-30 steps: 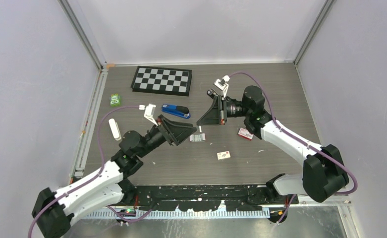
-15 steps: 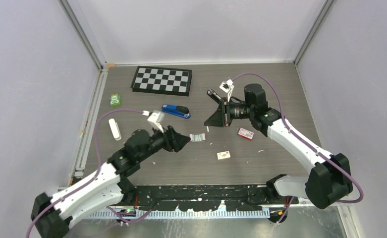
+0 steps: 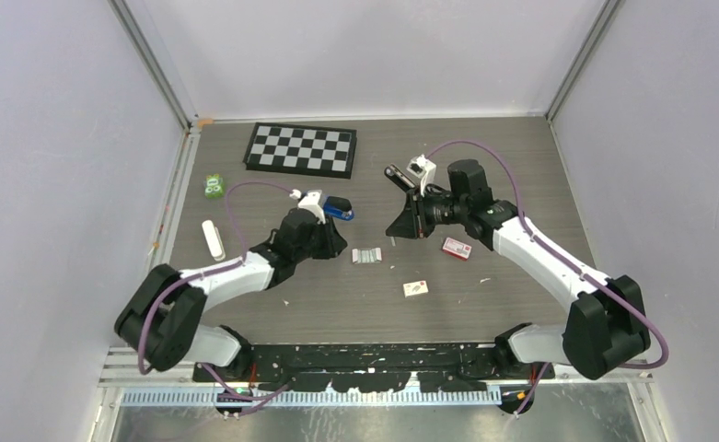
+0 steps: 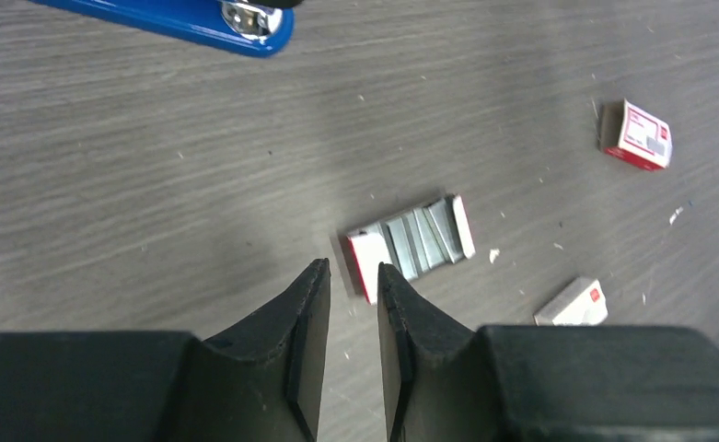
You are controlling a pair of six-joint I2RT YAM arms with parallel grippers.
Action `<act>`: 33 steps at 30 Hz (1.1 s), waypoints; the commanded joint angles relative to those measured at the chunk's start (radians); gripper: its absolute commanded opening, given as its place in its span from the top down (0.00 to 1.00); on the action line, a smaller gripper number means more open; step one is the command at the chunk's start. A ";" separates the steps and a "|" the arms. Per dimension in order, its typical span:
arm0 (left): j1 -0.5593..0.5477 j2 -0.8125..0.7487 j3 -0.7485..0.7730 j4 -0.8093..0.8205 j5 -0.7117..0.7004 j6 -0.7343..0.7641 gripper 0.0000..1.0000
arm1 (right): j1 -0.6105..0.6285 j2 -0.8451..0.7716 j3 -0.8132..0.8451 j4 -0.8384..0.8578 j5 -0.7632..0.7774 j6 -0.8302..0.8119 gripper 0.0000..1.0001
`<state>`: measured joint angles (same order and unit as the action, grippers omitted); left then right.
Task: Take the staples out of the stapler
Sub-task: Adjust the staple box at the center of the board.
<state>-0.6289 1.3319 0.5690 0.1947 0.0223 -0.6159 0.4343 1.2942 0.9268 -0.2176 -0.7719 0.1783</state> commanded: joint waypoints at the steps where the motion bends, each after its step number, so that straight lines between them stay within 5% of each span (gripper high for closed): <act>1: 0.031 0.095 0.047 0.180 0.018 0.012 0.73 | 0.006 0.025 0.006 0.021 0.051 -0.027 0.91; 14: 0.060 0.372 0.119 0.346 0.120 -0.007 0.77 | 0.053 0.082 0.007 0.017 0.093 -0.043 0.90; 33: 0.059 0.385 -0.071 0.531 0.178 -0.114 0.83 | 0.122 0.152 0.036 -0.004 0.299 -0.102 0.89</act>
<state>-0.5735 1.7294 0.5426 0.6888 0.1963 -0.7036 0.5346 1.4342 0.9253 -0.2199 -0.5468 0.1139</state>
